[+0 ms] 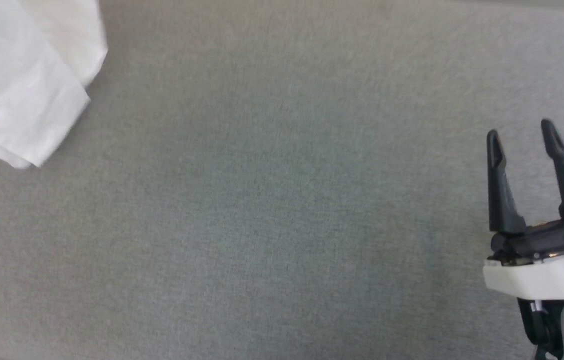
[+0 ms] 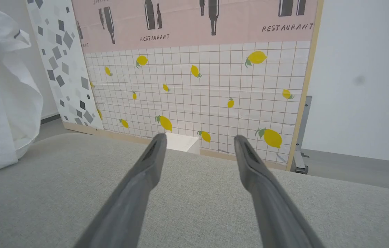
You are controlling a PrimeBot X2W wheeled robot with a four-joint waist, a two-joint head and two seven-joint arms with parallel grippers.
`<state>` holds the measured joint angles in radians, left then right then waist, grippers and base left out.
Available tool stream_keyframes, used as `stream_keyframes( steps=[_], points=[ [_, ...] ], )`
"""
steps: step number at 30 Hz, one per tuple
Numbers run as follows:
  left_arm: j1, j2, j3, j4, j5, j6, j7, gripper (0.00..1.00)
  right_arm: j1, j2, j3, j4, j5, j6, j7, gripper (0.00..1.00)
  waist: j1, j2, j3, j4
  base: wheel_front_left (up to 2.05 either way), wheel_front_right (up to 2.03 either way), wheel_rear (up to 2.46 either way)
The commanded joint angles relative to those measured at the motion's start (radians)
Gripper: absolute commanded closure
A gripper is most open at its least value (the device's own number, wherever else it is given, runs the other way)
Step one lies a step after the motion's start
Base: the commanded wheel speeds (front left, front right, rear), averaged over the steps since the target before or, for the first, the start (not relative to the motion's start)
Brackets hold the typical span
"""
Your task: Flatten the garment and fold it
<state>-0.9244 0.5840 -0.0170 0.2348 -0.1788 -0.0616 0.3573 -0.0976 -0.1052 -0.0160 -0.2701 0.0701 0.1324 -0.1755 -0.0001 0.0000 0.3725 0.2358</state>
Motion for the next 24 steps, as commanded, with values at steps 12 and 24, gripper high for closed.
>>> stream_keyframes(
  steps=[12, 24],
  points=[
    [-0.217, -0.123, -0.094, -0.128, -0.099, -0.031, 0.087, 1.00, 0.066, 0.053, -0.058, 0.085, 0.002, -0.002, -0.052, 0.00, 0.0001, 0.0000, -0.256, -0.106, 0.00, 0.00, 0.00],
    [-0.262, -0.403, -0.244, -0.176, -0.222, -0.023, 0.124, 1.00, 0.085, 0.055, -0.139, 0.114, 0.046, -0.002, -0.072, 0.00, 0.0001, 0.0000, -0.320, -0.204, 0.00, 0.00, 0.00]
  ],
)
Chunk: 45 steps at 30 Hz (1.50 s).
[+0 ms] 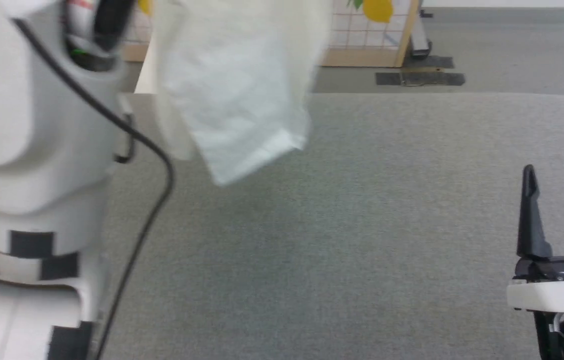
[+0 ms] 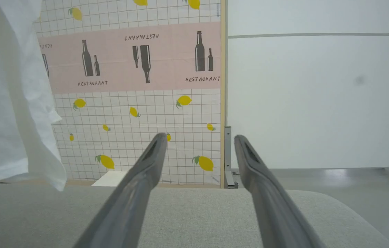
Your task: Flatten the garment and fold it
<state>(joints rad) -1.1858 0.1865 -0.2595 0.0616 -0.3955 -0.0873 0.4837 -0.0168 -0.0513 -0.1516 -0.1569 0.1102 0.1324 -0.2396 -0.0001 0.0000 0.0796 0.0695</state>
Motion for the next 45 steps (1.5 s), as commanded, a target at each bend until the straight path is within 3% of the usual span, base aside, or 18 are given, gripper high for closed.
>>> stream_keyframes(
  steps=[1, 5, 9, 16, 24, 26, 34, 38, 45],
  points=[
    [0.009, -0.032, -0.015, -0.003, -0.015, 0.005, -0.006, 1.00, 0.004, 0.001, -0.013, -0.001, 0.005, -0.002, -0.009, 0.00, 0.0001, 0.0000, -0.029, -0.048, 0.00, 0.00, 0.00],
    [0.072, -0.095, -0.079, -0.001, -0.046, 0.012, -0.014, 1.00, -0.005, 0.001, -0.053, -0.003, 0.002, -0.002, -0.011, 0.00, 0.0001, 0.0000, -0.019, -0.077, 0.00, 0.00, 0.00],
    [0.176, -0.122, -0.153, -0.004, -0.077, 0.032, -0.044, 1.00, -0.007, 0.001, -0.074, -0.008, -0.003, -0.002, -0.012, 0.00, 0.0001, 0.0000, 0.003, -0.103, 0.00, 0.00, 0.00],
    [0.421, -0.124, -0.312, 0.058, -0.037, 0.060, -0.135, 1.00, -0.025, 0.001, -0.067, -0.008, 0.010, -0.002, -0.015, 0.00, 0.0001, 0.0000, 0.065, -0.144, 0.00, 0.00, 0.00],
    [0.609, -0.121, -0.389, 0.278, -0.022, 0.089, -0.206, 1.00, -0.058, 0.001, -0.051, 0.004, 0.019, -0.002, -0.018, 0.00, 0.0001, 0.0000, 0.132, -0.162, 0.00, 0.00, 0.00],
    [0.612, -0.125, -0.394, 0.321, -0.022, 0.097, -0.238, 0.00, -0.063, 0.001, -0.047, 0.009, 0.019, -0.002, -0.018, 0.00, 0.0001, 0.0000, 0.140, -0.158, 0.00, 0.00, 0.00],
    [0.585, -0.132, -0.364, 0.308, -0.068, 0.114, -0.398, 0.00, -0.069, 0.001, -0.037, 0.028, 0.009, -0.002, -0.020, 0.00, 0.0001, 0.0000, 0.107, -0.132, 0.00, 0.00, 0.00],
    [0.644, -0.086, -0.311, 0.211, -0.085, 0.148, -0.449, 0.00, -0.052, 0.001, -0.036, 0.035, 0.004, -0.002, -0.019, 0.00, 0.0001, 0.0000, 0.070, -0.121, 0.00, 0.00, 0.00],
    [0.896, 0.034, -0.153, -0.061, -0.064, 0.315, -0.634, 0.00, -0.009, 0.001, -0.033, 0.033, 0.002, -0.002, -0.007, 0.00, 0.0001, 0.0000, 0.018, -0.107, 0.00, 0.00, 0.00]
  ],
)
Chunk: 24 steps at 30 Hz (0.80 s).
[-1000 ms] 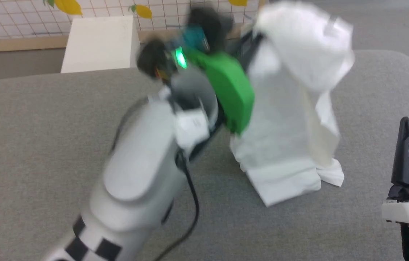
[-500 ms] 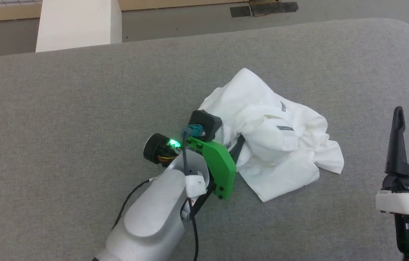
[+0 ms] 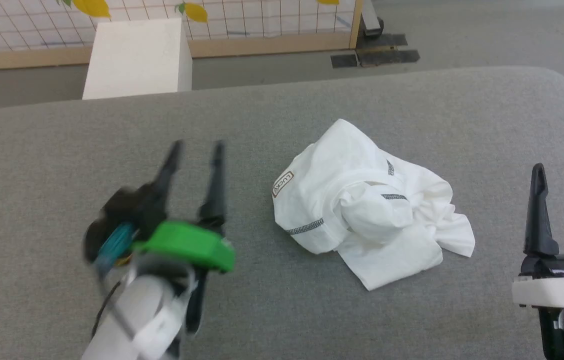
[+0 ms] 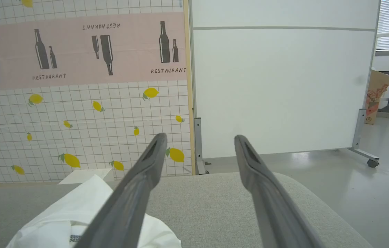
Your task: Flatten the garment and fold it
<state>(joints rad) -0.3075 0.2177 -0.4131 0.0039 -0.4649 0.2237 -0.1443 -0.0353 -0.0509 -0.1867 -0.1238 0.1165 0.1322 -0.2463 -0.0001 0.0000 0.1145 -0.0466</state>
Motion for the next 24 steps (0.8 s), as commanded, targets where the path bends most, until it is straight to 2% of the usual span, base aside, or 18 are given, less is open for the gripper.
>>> stream_keyframes(
  steps=[1, 7, 11, 18, 24],
  points=[
    [0.065, 0.016, 0.024, -0.045, 0.013, 0.029, -0.039, 0.00, 0.016, 0.001, 0.004, -0.002, -0.003, -0.002, 0.003, 0.00, 0.0001, 0.0000, -0.021, 0.011, 0.00, 0.00, 0.00],
    [0.304, 0.071, 0.100, -0.190, 0.097, 0.115, -0.112, 0.00, 0.056, 0.001, 0.011, -0.006, 0.008, -0.002, 0.021, 0.00, 0.0001, 0.0000, -0.024, 0.025, 0.00, 0.00, 0.00],
    [0.406, 0.058, 0.102, -0.222, 0.174, 0.150, -0.117, 0.00, 0.069, 0.001, 0.010, -0.007, 0.018, -0.002, 0.026, 0.00, 0.0001, 0.0000, -0.011, 0.033, 0.00, 0.00, 0.00],
    [0.411, -0.002, 0.105, -0.222, 0.215, 0.103, -0.117, 0.00, 0.031, -0.007, -0.002, -0.030, 0.006, -0.002, 0.068, 0.00, 0.0001, 0.0000, 0.023, 0.051, 0.00, 0.00, 0.00],
    [0.366, -0.031, 0.117, -0.200, 0.238, 0.060, -0.117, 0.00, -0.050, -0.137, 0.042, -0.034, 0.049, -0.002, 0.210, 0.00, 0.0001, 0.0000, 0.067, 0.052, 0.00, 0.00, 0.00]
  ],
)
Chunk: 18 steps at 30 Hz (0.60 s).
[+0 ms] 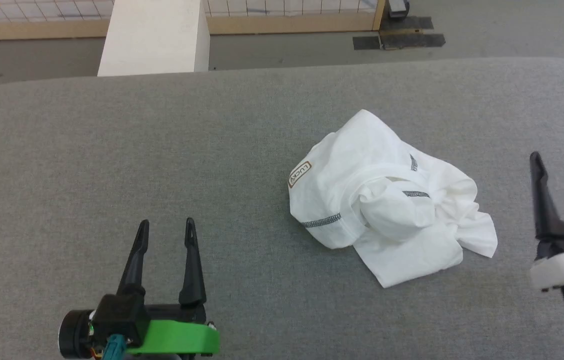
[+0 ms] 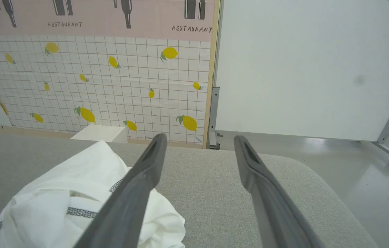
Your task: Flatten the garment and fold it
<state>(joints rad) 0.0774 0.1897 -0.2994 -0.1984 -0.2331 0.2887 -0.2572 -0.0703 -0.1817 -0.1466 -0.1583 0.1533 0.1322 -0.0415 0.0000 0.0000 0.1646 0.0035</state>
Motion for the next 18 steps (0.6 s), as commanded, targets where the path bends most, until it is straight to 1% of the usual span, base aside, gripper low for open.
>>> stream_keyframes(
  steps=[1, 6, 8, 11, 16, 18],
  points=[
    [-0.026, -0.010, 0.006, 0.007, 0.011, -0.012, -0.004, 0.00, -0.034, -0.031, 0.002, 0.009, 0.047, -0.002, 0.042, 0.00, 0.0000, 0.0000, 0.030, 0.003, 0.00, 0.00, 0.00],
    [-0.050, -0.034, 0.007, 0.026, 0.028, -0.036, -0.004, 0.00, -0.069, -0.107, 0.006, 0.069, 0.172, -0.002, 0.212, 0.00, 0.0000, 0.0000, 0.081, 0.015, 0.00, 0.00, 0.00],
    [-0.061, -0.044, 0.009, 0.032, 0.036, -0.044, -0.004, 0.00, -0.077, -0.122, 0.002, 0.101, 0.224, -0.002, 0.275, 0.00, 0.0000, 0.0000, 0.101, 0.021, 0.00, 0.00, 0.00],
    [-0.078, -0.056, 0.007, 0.044, 0.048, -0.058, -0.004, 0.00, -0.074, -0.158, 0.022, 0.150, 0.260, -0.002, 0.367, 0.00, 0.0000, 0.0000, 0.130, 0.034, 0.00, 0.00, 0.00],
    [-0.100, -0.075, 0.004, 0.060, 0.063, -0.074, -0.004, 0.00, -0.058, -0.183, 0.057, 0.227, 0.283, -0.002, 0.476, 0.00, 0.0000, 0.0000, 0.165, 0.057, 0.00, 0.00, 0.00],
    [-0.104, -0.081, 0.005, 0.066, 0.069, -0.078, -0.004, 0.00, -0.056, -0.185, 0.071, 0.246, 0.293, -0.002, 0.502, 0.00, 0.0000, 0.0000, 0.173, 0.064, 0.00, 0.00, 0.00]
  ],
)
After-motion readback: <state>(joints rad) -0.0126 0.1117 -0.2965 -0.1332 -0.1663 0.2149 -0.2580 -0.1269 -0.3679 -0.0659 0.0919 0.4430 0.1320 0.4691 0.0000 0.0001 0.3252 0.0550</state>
